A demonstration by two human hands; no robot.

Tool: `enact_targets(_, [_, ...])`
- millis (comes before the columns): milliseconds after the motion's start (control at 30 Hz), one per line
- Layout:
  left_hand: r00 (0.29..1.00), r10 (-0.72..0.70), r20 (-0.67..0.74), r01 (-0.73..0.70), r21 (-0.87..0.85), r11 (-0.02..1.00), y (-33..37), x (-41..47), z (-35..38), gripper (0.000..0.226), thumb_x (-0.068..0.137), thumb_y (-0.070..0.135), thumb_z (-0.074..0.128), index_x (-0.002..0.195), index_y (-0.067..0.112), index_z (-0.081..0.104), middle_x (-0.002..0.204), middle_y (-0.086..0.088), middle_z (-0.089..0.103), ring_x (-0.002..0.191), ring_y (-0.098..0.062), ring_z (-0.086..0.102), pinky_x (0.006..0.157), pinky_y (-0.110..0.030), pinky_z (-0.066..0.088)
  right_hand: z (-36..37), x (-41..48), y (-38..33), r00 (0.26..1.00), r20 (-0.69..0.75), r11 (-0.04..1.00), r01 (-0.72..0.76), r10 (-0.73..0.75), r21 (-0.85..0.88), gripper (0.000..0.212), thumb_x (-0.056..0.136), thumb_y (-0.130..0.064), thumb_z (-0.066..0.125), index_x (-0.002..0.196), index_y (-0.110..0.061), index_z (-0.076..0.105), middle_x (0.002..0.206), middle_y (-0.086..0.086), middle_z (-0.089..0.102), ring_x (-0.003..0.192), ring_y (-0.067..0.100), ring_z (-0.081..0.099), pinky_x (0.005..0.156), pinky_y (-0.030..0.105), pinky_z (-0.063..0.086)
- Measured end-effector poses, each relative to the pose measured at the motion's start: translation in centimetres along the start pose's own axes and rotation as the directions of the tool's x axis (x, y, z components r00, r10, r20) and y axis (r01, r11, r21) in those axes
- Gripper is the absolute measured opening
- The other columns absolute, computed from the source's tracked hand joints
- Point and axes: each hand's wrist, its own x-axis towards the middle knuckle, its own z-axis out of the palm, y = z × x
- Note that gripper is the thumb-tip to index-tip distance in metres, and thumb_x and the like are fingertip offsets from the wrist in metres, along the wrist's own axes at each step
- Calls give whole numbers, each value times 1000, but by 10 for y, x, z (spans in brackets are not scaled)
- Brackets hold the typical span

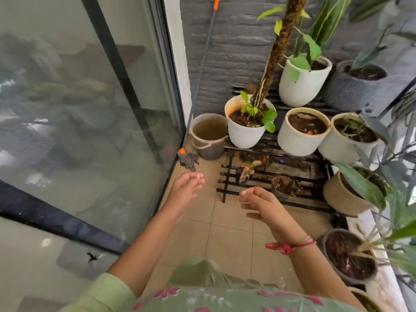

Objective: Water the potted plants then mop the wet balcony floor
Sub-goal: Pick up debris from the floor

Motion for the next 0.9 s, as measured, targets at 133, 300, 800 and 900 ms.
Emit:
enact_targets(133, [998,-26,-60,23,-49,999,0,28,-12,19,99,20,45,95,25,63,101,7,66,98,-8,60,83,-25,45,18,46,-24,996,90,999,-15,19,-43,12,93,-27,55,97,-17,60,91,-2,63,86,11,57,75,26,45])
enact_targets(300, [988,-87,-132,72,-114,991,8,88,-35,18,98,16,46,90,24,60,95,5,64,90,-8,58,74,-19,42,46,118,-58,984,173,997,-28,40,-73,6,92,-23,57,91,-19,60,90,-1,63,82,11,57,74,28,45])
enact_targets(800, [995,-32,-94,30,-21,999,104,327,-133,15,98,11,46,101,12,60,98,-5,63,80,-2,57,60,-5,44,131,333,-205,998,27,998,58,-58,-9,8,94,-16,53,90,-14,59,82,0,63,74,10,56,65,23,44])
enact_targets(900, [998,13,-57,-11,42,999,127,368,-145,14,97,13,47,101,14,60,104,-6,63,83,-7,56,62,-6,45,138,364,-226,998,24,998,61,-61,4,13,95,-12,50,85,-14,58,82,5,60,71,13,54,59,21,43])
